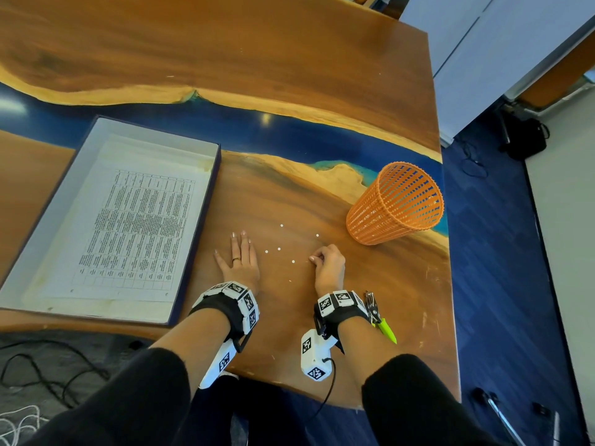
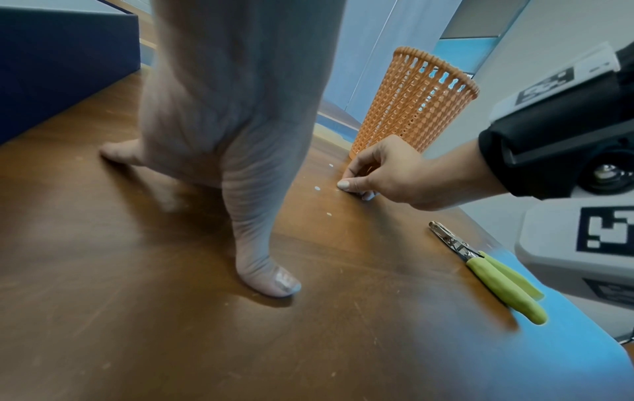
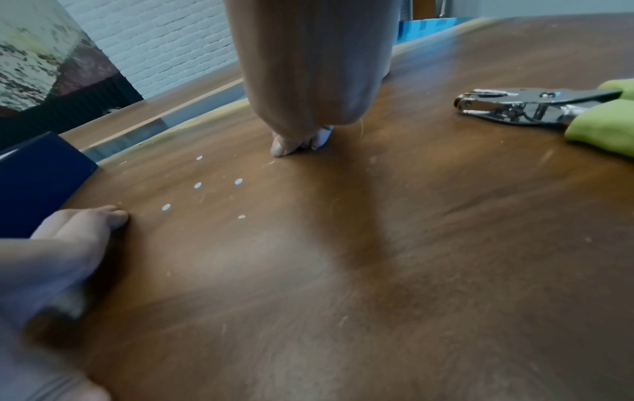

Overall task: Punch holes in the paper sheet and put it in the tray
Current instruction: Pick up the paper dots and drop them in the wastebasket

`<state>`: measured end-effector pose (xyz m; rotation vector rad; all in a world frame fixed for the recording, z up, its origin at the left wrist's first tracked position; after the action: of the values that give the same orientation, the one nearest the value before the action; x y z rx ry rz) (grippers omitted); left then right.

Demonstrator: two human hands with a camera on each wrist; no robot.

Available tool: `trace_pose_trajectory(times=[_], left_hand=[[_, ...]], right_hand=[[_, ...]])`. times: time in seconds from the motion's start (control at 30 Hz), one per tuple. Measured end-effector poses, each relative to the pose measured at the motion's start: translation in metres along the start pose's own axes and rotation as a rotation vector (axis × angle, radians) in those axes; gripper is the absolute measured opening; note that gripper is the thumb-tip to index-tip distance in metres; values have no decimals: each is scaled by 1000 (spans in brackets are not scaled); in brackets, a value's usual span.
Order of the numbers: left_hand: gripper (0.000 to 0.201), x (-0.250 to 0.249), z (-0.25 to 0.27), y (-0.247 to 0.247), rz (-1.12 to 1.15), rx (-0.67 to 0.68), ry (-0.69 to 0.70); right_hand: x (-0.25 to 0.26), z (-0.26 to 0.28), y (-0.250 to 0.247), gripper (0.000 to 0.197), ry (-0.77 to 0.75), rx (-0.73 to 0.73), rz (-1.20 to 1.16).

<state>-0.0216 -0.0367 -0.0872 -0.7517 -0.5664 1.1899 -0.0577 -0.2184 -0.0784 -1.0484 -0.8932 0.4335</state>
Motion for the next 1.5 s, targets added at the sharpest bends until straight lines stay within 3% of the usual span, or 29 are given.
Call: trace_pose_trajectory(times=[0.13, 0.23, 0.3, 0.67, 0.97, 1.23, 1.5], left_hand=[[123, 0, 2, 0, -6, -3, 1], [149, 1, 5, -2, -33, 25, 22], [154, 2, 8, -5, -27, 25, 34], [155, 4, 12, -7, -9, 32, 53], [154, 2, 11, -6, -8, 43, 33], [143, 1, 7, -5, 18, 38, 15], [153, 2, 11, -7, -32, 48, 37]], right_hand=[[0, -1, 3, 14, -3, 48, 46], [0, -1, 4, 17, 9, 92, 72], [1, -2, 4, 18, 4, 107, 86], [-5, 4, -2, 12, 42, 20, -29], [-7, 5, -3, 5, -50, -26, -83], [-4, 3, 4, 11, -96, 39, 23], [9, 2, -11, 12, -89, 76, 42]])
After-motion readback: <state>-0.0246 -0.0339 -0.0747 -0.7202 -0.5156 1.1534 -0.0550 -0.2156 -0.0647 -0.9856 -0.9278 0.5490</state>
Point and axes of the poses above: each hand's wrist, its own z-axis away from the middle knuckle, its own y-axis out of the palm, x = y × z, the point moved 4 cm from there along -z, towards the middle knuckle, and after that the axes turned 9 degrees about z, right-handed, at the moved point
